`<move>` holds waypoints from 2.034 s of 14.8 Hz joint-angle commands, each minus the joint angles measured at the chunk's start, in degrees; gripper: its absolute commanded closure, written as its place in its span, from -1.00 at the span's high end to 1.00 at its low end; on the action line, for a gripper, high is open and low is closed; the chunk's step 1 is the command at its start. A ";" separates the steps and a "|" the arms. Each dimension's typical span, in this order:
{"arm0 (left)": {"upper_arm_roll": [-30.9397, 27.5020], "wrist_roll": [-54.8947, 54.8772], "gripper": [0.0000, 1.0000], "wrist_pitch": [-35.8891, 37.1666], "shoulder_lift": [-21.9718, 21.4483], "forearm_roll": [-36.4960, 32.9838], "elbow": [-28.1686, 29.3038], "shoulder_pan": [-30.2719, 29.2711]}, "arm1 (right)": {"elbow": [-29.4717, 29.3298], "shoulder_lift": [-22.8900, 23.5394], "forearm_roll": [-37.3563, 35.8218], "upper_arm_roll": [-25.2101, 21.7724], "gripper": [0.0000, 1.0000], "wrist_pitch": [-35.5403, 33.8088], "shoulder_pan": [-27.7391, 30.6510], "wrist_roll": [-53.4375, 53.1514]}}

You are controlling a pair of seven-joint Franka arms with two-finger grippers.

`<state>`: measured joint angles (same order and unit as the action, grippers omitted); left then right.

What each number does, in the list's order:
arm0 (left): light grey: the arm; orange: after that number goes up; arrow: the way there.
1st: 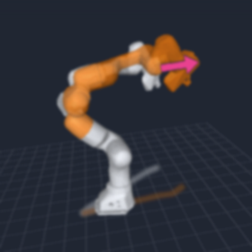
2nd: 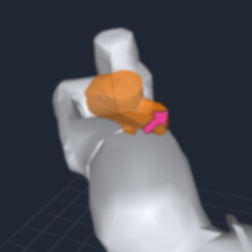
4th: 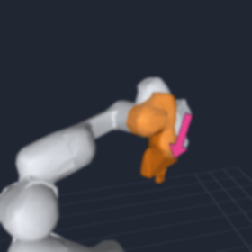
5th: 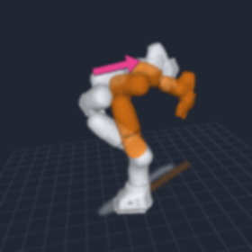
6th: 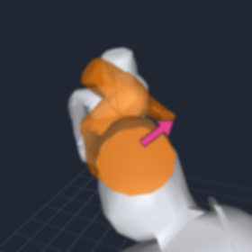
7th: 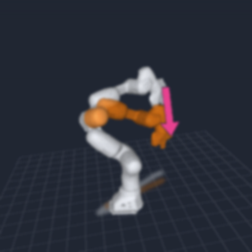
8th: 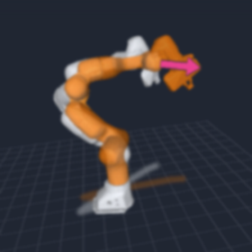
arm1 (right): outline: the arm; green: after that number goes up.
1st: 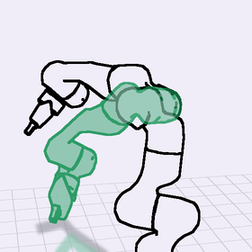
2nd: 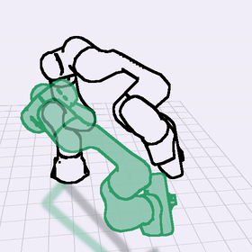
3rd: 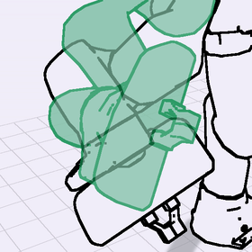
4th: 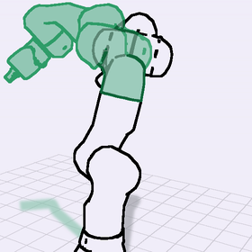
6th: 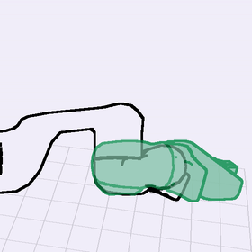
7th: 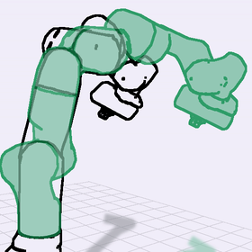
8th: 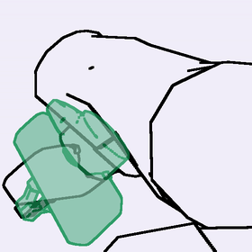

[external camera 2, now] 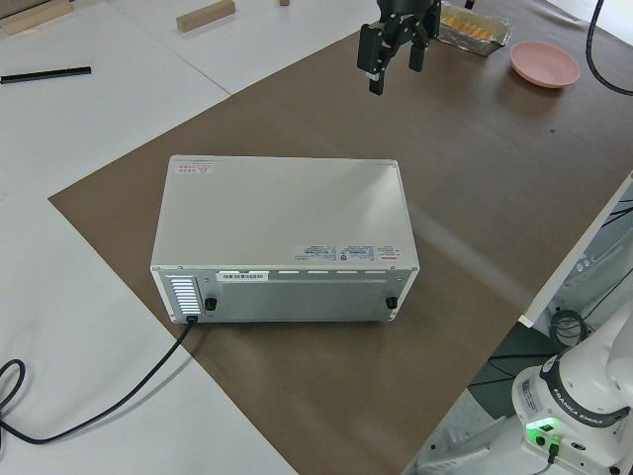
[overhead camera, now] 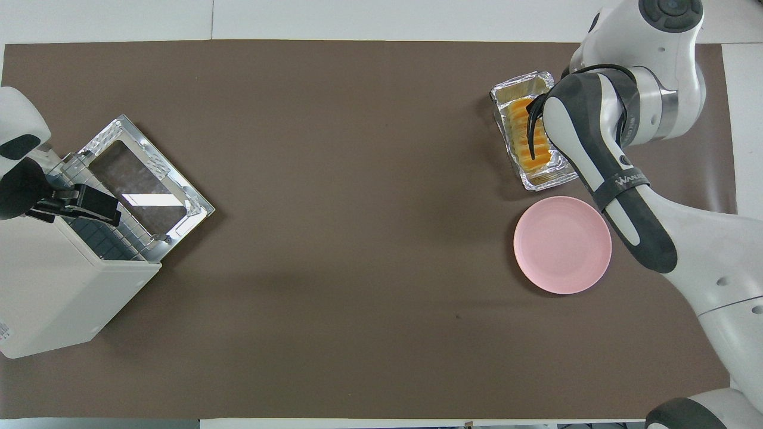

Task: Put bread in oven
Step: 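Lower the bread into the foil tray and open the right gripper, then grasp the foil tray with the right gripper and slide it toward the oven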

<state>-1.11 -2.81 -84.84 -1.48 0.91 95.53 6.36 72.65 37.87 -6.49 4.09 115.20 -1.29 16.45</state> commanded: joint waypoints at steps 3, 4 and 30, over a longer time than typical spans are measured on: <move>0.06 -0.53 1.00 -0.59 -0.98 -0.91 0.54 -0.30 | 4.15 1.51 -1.42 0.39 0.87 9.41 2.69 2.79; 0.06 -0.53 1.00 -0.59 -0.98 -0.91 0.54 -0.30 | 5.12 1.51 -1.24 0.39 0.69 10.38 2.78 2.79; 0.06 -0.45 1.00 -0.59 -0.98 -0.91 0.54 -0.30 | -3.70 0.46 9.31 1.09 -1.00 -6.61 -25.95 -48.25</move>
<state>-1.12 -2.81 -84.84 -1.48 0.91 95.53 6.36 63.30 38.40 1.34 5.59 102.67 -26.37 -28.94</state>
